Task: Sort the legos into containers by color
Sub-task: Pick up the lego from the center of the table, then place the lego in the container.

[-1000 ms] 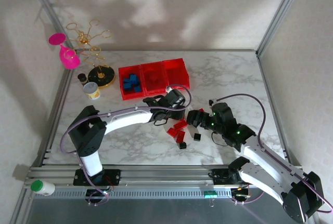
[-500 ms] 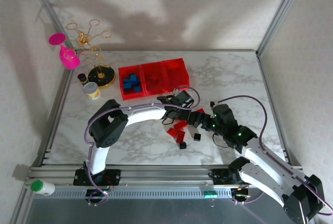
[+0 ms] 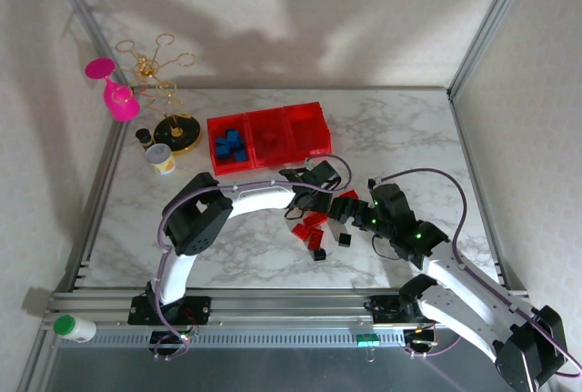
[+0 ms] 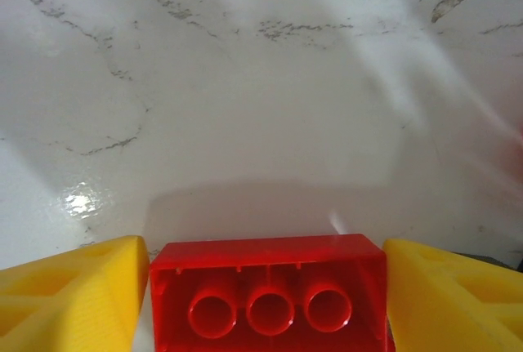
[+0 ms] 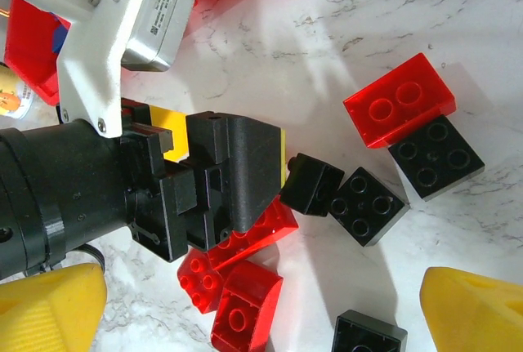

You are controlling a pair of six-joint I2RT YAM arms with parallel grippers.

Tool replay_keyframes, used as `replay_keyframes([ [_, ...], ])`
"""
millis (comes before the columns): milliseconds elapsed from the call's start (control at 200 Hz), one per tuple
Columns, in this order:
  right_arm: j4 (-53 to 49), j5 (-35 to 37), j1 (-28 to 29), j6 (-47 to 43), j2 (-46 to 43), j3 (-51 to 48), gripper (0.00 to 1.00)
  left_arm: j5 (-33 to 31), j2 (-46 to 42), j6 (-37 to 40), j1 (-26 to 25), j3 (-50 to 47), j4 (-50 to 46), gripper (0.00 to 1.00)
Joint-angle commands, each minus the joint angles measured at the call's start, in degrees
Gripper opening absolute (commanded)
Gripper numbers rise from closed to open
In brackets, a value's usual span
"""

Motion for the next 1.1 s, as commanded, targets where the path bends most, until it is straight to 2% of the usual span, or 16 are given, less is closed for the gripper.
replay_keyframes([
  [0,-0.19,0.94,-0.29,0.66,-0.81,-0.48,0.99,0.12,1.19,0.89,-0.31,1.20,-1.62,0.70],
  [100,-0.03,0.86,-0.28,0.66,-0.86,-0.48,0.99,-0.05,0.53,0.63,-0.22,0.85,-1.23,0.63],
  [210,0.12,0.88,-0.29,0.50,-0.57,-0.31,0.99,-0.20,0.18,0.37,0.17,0.69,-1.52,0.62],
  [581,3.05,-1.46,-0.28,-1.13,1.55,1.79,0.99,-1.26,-6.79,0.61,3.91,-0.17,-1.73,0.63],
  [851,7.50,-2.78,-0.28,-3.36,7.14,6.19,0.99,-5.44,-9.38,3.97,13.31,4.50,-4.34,0.65],
  [966,9.47,-3.23,-0.29,-3.64,9.74,7.46,0.99,-6.79,-7.17,5.40,17.21,9.93,-4.33,0.65],
  [1091,10.89,-3.42,-0.28,-3.90,11.97,8.42,0.99,-4.97,-1.96,6.27,21.14,16.66,-4.25,0.65],
])
